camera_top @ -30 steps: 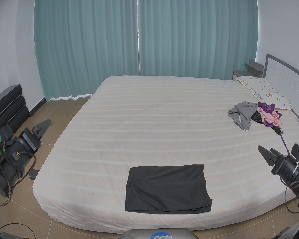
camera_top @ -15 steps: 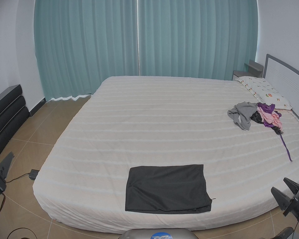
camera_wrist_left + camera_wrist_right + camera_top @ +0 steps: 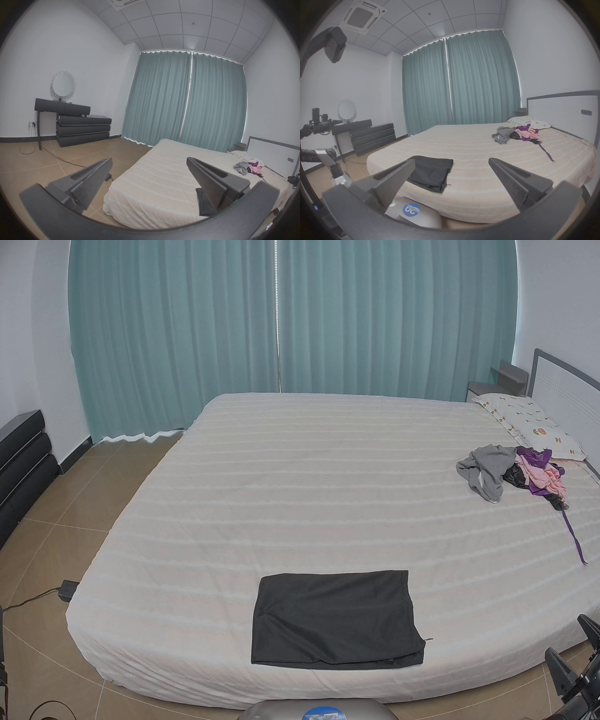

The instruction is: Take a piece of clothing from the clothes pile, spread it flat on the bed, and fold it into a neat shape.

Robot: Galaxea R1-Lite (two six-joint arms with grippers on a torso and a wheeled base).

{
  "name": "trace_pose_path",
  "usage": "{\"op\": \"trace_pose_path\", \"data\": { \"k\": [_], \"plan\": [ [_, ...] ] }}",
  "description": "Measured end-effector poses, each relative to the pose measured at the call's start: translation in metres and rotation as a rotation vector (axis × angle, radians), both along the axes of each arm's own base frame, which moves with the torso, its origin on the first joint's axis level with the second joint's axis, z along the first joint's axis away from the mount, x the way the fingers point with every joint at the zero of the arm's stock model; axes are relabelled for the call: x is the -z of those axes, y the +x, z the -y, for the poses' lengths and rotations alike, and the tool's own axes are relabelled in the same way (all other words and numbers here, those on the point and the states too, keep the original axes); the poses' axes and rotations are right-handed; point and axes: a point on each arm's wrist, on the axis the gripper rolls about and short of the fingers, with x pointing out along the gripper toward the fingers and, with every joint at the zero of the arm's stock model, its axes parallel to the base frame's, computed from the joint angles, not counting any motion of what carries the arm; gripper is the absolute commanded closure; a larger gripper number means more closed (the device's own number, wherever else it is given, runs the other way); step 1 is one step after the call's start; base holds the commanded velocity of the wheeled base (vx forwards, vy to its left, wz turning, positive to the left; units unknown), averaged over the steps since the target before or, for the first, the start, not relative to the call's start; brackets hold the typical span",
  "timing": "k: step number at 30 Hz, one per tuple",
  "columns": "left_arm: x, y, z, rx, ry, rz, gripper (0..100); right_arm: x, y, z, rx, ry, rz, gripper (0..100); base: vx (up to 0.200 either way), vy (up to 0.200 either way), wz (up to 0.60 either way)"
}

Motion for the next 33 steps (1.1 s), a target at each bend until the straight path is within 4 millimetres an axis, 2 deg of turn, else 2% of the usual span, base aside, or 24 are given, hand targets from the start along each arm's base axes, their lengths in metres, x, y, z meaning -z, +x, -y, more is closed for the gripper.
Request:
{"op": "trace_pose_path", "data": {
  "k": [8,18,28,33],
  "plan": [
    [0.012,-0.005,0.0,-0.018,0.026,0.002,0,0.013,-0.005,-0.001,0.04,-0.024,-0.024,0,0.0,0.0,0.0],
    [0.03,-0.004,0.004,-0.101,0.243,-0.109,0,0.015,-0.016,0.0,0.062,-0.129,0.13,0,0.0,0.0,0.0],
    [0.06,0.002,0.005,-0.105,0.25,-0.157,0,0.016,-0.02,0.001,0.102,-0.143,0.175,0,0.0,0.0,0.0],
    [0.067,0.007,0.007,-0.019,0.237,-0.108,0,0.015,-0.02,0.003,0.164,-0.119,0.174,0,0.0,0.0,0.0]
  ]
}}
